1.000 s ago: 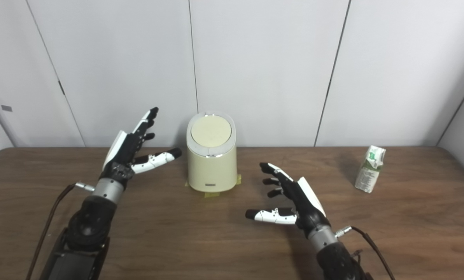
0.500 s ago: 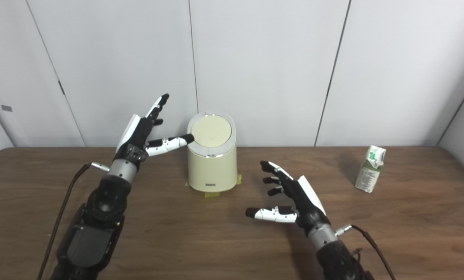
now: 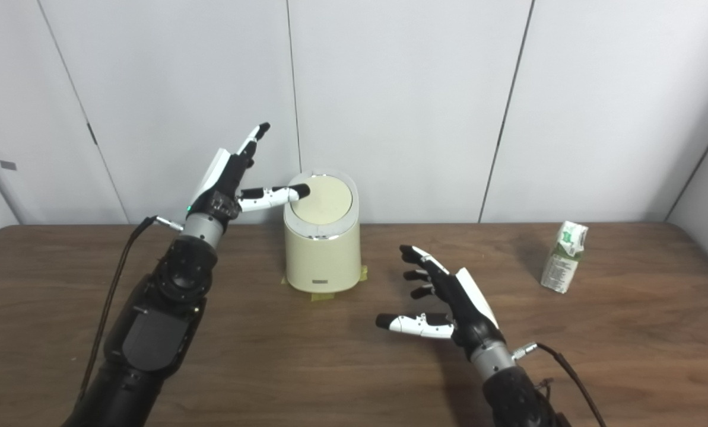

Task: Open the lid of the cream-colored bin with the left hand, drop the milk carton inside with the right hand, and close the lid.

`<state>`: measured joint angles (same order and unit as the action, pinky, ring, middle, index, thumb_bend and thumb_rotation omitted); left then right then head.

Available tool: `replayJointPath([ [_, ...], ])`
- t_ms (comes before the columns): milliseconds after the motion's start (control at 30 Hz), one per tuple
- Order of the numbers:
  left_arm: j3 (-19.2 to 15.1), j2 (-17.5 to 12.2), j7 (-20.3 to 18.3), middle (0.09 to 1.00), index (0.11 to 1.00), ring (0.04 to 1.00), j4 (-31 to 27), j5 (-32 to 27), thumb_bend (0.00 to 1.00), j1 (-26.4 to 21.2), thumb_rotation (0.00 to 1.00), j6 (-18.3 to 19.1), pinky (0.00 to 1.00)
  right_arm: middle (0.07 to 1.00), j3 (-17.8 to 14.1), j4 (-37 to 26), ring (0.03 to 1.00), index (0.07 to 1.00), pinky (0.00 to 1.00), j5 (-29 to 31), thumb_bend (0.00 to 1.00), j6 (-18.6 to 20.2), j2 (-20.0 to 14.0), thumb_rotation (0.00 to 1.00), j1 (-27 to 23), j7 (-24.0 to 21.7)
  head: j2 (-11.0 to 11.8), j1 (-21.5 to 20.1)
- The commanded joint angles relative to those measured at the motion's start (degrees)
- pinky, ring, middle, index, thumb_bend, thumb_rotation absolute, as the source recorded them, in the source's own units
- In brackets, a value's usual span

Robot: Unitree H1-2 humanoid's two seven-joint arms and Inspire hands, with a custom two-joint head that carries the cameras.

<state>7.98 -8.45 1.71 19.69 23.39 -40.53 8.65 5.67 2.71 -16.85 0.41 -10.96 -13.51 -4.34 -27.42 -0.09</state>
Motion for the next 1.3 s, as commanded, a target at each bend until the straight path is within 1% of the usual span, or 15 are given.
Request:
replayJointPath([
  [0,0.19,-0.27,-0.08,1.0,1.0,1.0,-0.52,0.26,0.89,-4.35,0.4,0.18,0.87,0.878,-0.12,-0.75,0.782,0.903,0.64,0.03,0.8,-3.45,-0.32,0.45,-2.46,1.11,-0.05,0.23],
  [67,1.64,-0.66,-0.14,1.0,1.0,1.0,0.32,1.78,0.9,-4.41,0.4,-0.02,0.87,0.875,-0.16,-0.63,0.781,0.903,0.64,-0.22,0.79,-3.31,-0.37,0.46,-2.44,1.13,-0.16,0.28],
  [133,3.11,-0.92,-0.01,1.0,1.0,1.0,0.69,3.53,0.91,-4.45,0.42,0.7,0.87,0.872,-0.1,-0.82,0.781,0.901,0.64,-0.56,0.77,-3.07,-0.43,0.46,-2.42,1.06,-0.16,0.26],
  [200,4.09,-0.94,0.16,1.0,1.0,1.0,0.64,4.54,0.92,-4.45,0.43,1.43,0.87,0.872,-0.15,-1.01,0.783,0.9,0.64,-0.53,0.76,-2.9,-0.33,0.46,-2.42,1.05,-0.35,0.1],
  [267,4.7,-0.86,0.22,1.0,1.0,1.0,0.52,5.15,0.92,-4.38,0.42,1.76,0.88,0.875,-0.25,-1.02,0.785,0.899,0.64,-0.18,0.76,-2.89,-0.14,0.46,-2.4,1.0,-0.4,0.01],
  [467,5.59,-0.51,0.75,1.0,1.0,1.0,1.66,6.06,0.94,-4.84,0.39,2.16,0.9,0.878,-0.26,-0.7,0.788,0.897,0.64,0.57,0.77,-3.15,0.32,0.45,-2.47,0.9,-0.65,-0.32],
  [567,5.54,0.58,2.39,1.0,1.0,1.0,3.39,6.56,0.97,-5.15,0.38,1.91,0.91,0.886,-0.24,-0.53,0.799,0.897,0.65,1.0,0.77,-3.37,0.42,0.45,-2.38,0.76,-0.47,-0.62],
  [667,5.45,1.76,4.17,1.0,1.0,1.0,4.82,7.42,0.98,-5.51,0.39,2.45,0.94,0.884,0.0,-0.71,0.795,0.9,0.64,0.33,0.76,-3.53,0.12,0.45,-2.35,0.86,-0.48,-0.74],
  [800,5.58,2.77,7.46,1.0,1.0,1.0,5.98,9.11,0.91,-6.14,0.44,2.83,0.93,0.877,0.08,-0.75,0.786,0.898,0.63,-0.42,0.77,-3.61,-0.21,0.47,-2.18,1.08,-0.48,-0.64],
  [867,5.28,3.18,8.25,1.0,1.0,1.0,6.14,9.23,0.86,-6.37,0.45,3.23,0.95,0.876,0.16,-1.01,0.781,0.898,0.63,-0.79,0.76,-3.38,-0.19,0.47,-2.05,1.15,-0.55,-0.64],
  [1000,4.94,3.07,8.06,1.0,1.0,1.0,5.94,8.49,0.82,-6.64,0.46,3.26,0.98,0.876,0.2,-1.74,0.785,0.898,0.64,-0.95,0.75,-2.47,-0.02,0.46,-1.8,1.01,-0.79,-0.8],
  [1100,4.76,3.02,8.05,1.0,1.0,1.0,5.83,8.29,0.81,-6.71,0.46,3.11,0.97,0.88,0.07,-1.91,0.791,0.899,0.65,-0.42,0.75,-2.35,0.1,0.46,-1.68,0.82,-0.88,-0.86],
  [1200,4.75,2.96,8.08,1.0,1.0,1.0,5.83,8.37,0.81,-6.77,0.47,3.09,0.96,0.878,0.04,-1.38,0.789,0.898,0.65,-0.2,0.75,-3.05,0.07,0.47,-1.68,0.92,-1.06,-0.94],
  [1267,4.72,2.87,7.98,1.0,1.0,1.0,5.75,8.34,0.81,-6.82,0.47,3.12,0.96,0.881,0.0,-1.7,0.794,0.898,0.66,-0.14,0.76,-2.68,0.19,0.47,-1.5,0.88,-1.18,-0.95],
])
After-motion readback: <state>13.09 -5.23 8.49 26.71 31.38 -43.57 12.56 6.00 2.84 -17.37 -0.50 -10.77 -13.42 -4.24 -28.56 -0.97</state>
